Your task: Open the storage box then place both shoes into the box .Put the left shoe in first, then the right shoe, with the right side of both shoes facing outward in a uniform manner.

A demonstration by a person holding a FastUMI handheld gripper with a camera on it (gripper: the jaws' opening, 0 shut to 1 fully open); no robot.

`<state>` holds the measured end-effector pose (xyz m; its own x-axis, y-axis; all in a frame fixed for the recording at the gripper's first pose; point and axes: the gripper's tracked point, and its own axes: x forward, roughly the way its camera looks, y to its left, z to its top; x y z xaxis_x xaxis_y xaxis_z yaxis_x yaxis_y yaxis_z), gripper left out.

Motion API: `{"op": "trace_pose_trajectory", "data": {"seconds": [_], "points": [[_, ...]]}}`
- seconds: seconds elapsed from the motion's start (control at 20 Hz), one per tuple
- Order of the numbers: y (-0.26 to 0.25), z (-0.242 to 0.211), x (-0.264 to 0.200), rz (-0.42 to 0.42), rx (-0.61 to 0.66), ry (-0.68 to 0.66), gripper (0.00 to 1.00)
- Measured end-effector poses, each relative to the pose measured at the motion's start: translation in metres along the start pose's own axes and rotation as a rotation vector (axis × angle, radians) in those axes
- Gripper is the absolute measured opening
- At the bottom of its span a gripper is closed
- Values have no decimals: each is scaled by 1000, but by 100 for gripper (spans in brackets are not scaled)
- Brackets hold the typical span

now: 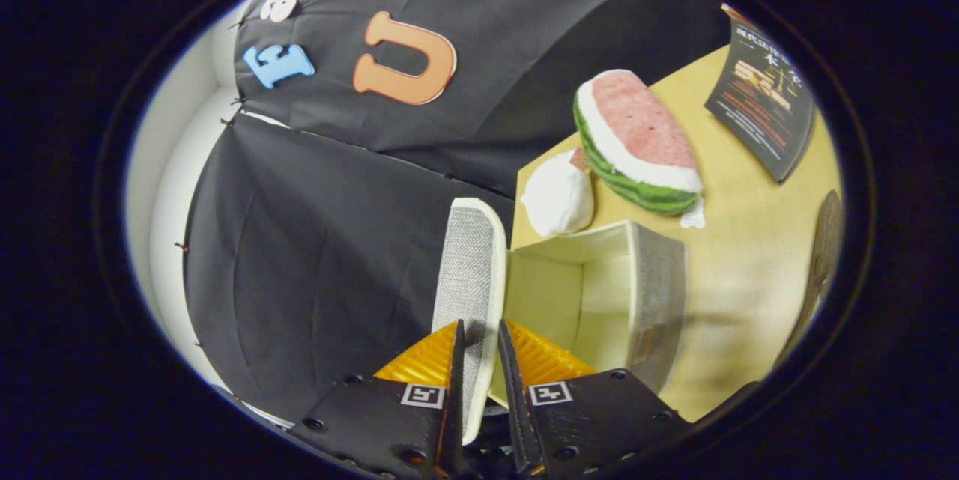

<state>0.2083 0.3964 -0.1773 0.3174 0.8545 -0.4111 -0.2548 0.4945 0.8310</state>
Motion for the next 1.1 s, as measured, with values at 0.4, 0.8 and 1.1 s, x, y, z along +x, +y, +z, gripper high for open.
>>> {"op": "trace_pose_trajectory", "data": {"seconds": [0.4,0.8,1.1], "points": [[116,-16,60,86,-67,30,26],[118,-28,86,35,-42,52,26],[70,2,35,-87,-91,-18,31]]}}
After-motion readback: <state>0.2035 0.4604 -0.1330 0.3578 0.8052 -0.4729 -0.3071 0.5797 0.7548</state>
